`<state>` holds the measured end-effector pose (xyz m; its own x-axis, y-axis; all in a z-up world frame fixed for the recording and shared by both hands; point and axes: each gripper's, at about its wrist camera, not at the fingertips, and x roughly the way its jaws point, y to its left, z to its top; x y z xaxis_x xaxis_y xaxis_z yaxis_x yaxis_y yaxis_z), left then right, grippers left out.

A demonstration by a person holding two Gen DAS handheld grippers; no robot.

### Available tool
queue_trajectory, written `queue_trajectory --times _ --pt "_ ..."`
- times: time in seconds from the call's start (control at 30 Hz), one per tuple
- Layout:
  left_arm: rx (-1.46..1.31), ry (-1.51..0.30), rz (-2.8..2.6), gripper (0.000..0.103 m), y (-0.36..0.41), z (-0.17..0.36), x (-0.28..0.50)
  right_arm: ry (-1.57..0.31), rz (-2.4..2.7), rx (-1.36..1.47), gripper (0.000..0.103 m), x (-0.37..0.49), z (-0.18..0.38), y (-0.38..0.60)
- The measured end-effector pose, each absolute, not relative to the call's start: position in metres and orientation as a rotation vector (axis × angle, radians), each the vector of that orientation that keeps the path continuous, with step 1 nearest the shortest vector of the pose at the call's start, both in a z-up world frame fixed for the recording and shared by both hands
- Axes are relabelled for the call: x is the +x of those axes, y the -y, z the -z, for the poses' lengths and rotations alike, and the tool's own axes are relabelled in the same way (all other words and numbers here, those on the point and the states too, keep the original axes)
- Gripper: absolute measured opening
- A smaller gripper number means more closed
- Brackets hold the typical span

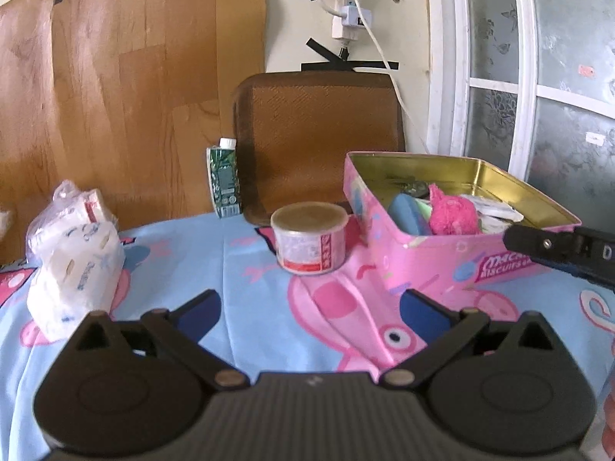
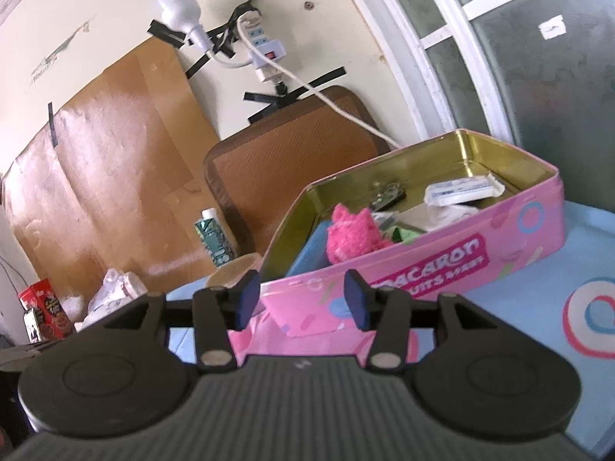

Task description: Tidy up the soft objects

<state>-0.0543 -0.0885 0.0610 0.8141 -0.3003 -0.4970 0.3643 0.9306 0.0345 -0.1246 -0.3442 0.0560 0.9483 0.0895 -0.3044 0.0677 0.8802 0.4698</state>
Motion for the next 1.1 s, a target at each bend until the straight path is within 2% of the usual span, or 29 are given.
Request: queue_trajectory --times 0.17,1.1 --pt "0.105 -0.517 0.369 0.103 0.080 -0.062 -0.060 -0.332 -0.029 0.475 0.056 -0.124 -0.061 0.330" --pt "0.160 -0.538 0.308 0.103 0.074 -0.054 -0.062 -0.343 0.001 0.500 0.065 -0.129 -0.060 0.317"
